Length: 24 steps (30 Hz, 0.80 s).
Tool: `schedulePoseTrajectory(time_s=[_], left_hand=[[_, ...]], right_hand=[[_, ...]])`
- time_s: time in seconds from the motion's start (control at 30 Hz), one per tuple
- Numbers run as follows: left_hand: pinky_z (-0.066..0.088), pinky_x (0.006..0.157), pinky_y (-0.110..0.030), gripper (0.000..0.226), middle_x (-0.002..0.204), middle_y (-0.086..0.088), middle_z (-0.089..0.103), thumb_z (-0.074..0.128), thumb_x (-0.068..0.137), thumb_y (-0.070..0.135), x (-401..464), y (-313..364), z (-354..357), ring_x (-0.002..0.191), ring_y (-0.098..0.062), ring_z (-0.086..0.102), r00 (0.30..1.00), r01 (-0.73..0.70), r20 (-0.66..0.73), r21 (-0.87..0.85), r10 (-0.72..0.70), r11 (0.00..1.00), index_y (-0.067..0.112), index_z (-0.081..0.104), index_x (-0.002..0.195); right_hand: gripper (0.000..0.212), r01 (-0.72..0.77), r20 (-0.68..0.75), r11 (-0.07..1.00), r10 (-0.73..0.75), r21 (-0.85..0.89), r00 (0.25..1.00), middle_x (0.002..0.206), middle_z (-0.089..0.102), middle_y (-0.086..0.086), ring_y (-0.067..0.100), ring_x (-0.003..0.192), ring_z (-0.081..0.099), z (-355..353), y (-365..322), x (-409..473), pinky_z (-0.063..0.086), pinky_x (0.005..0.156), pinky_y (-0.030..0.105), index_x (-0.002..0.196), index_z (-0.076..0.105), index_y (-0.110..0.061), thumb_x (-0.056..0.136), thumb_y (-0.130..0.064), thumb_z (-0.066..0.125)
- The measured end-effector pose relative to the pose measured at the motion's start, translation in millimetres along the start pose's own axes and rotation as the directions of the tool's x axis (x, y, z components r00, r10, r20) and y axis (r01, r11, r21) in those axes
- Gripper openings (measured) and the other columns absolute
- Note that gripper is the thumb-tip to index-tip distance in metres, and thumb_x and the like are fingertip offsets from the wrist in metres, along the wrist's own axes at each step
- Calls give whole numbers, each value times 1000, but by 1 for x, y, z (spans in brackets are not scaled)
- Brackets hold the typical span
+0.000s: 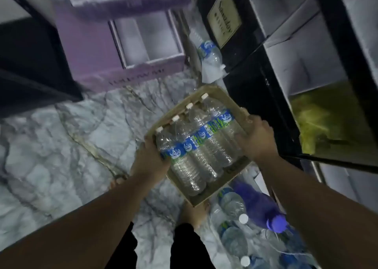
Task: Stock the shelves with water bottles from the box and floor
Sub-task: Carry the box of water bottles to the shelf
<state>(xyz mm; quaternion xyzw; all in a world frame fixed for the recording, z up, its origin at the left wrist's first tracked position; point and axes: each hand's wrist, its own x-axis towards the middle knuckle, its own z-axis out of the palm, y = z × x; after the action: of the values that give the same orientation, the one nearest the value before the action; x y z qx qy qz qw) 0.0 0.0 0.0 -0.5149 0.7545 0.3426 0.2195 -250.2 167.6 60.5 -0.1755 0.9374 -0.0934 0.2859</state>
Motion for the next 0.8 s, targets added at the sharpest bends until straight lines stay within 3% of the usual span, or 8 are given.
schedulePoseTrajectory(time_s=[0.13,0.23,0.3,0.43,0.57,0.7,0.8], left_hand=[[48,99,-52,93,134,-25,48,49,70,56,17,-3,53,123,-44,46,984,129,-107,-120,-142,984,2,35,144],[44,98,-48,74,135,-27,47,69,82,42,17,-2,72,118,-46,48,937,210,-217,-280,-275,937,-1,43,136],[46,95,-49,58,132,-26,53,75,87,28,15,-7,80,116,-47,56,908,279,-193,-387,-373,879,-1,50,130],[41,73,-37,17,100,-17,72,63,96,26,13,-27,93,101,-42,65,950,238,-131,-288,-284,928,10,60,98],[39,68,-33,17,83,-13,73,62,96,23,17,-34,90,88,-39,67,957,183,-169,-288,-237,940,10,63,85],[38,65,-33,16,79,-13,71,63,94,19,21,-39,84,84,-39,67,967,159,-152,-274,-206,949,9,62,81],[42,65,-34,14,83,-16,72,61,94,18,34,-41,66,86,-40,67,972,117,-173,-237,-160,964,8,65,85]], right_hand=[[75,-12,-33,998,9,-64,999,146,48,25,48,133,44,19,33,55,40,107,55,153,40,-10,90,-38,70],[70,-20,40,997,23,-80,999,148,50,23,47,134,48,39,50,90,43,109,53,156,38,-14,98,-44,64],[63,-28,95,997,34,-69,995,138,60,22,45,127,57,48,53,102,48,106,50,153,43,-16,99,-46,61],[34,-9,38,998,11,-62,999,117,71,18,42,109,67,54,57,113,57,95,50,130,60,-20,99,-33,60],[21,-12,18,990,15,-141,1000,102,70,20,42,93,68,50,57,117,60,81,47,115,65,-18,97,-20,55],[31,-40,0,983,41,-180,999,108,70,22,44,100,67,58,55,113,59,83,45,126,63,-20,97,-14,55],[24,-83,3,983,85,-162,996,104,69,21,43,98,67,64,58,104,53,78,38,118,63,-19,95,-13,57]])
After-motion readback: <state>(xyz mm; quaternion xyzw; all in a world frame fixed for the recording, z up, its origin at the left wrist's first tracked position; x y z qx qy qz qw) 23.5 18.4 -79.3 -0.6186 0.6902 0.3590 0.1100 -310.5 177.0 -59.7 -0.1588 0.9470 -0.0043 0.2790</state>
